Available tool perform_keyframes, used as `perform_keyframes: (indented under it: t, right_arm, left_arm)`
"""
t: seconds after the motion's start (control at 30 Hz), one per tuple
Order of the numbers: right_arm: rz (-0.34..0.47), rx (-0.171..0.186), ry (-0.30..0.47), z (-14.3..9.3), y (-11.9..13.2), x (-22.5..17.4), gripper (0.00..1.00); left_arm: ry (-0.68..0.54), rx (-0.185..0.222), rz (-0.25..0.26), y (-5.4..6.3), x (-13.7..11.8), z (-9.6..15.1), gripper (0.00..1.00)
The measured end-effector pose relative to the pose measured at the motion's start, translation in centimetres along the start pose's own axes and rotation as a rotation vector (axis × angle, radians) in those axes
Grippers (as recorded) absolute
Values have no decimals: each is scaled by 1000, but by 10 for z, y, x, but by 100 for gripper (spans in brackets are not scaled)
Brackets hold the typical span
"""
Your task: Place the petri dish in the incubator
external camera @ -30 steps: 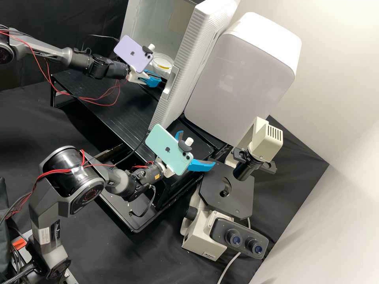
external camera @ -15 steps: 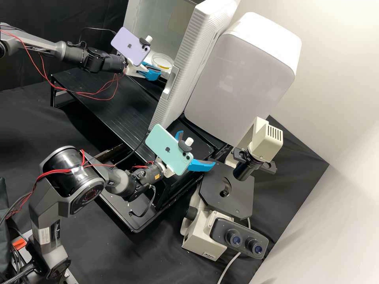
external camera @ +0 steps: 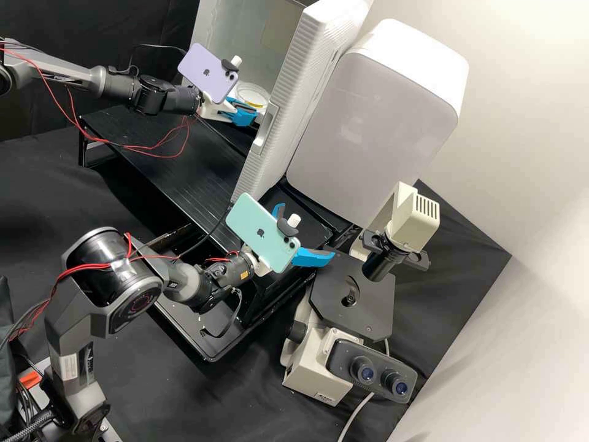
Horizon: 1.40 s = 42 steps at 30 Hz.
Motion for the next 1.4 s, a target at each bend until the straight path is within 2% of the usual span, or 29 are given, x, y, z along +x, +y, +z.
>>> perform_keyframes:
  t: [0.13,0.53,1.0,1.4]
  right_arm:
    - [0,0,0,0,0,0,100]
    - [0,0,0,0,0,0,100]
    - [0,0,0,0,0,0,100]
    - [0,0,0,0,0,0,100]
  left_arm:
    - [-8,-4,18,6,-1,3,0]
    - [-7,-3,33,11,-2,3,0]
    - [-5,-1,31,10,-1,3,0]
    - [-7,7,78,18,13,6,0]
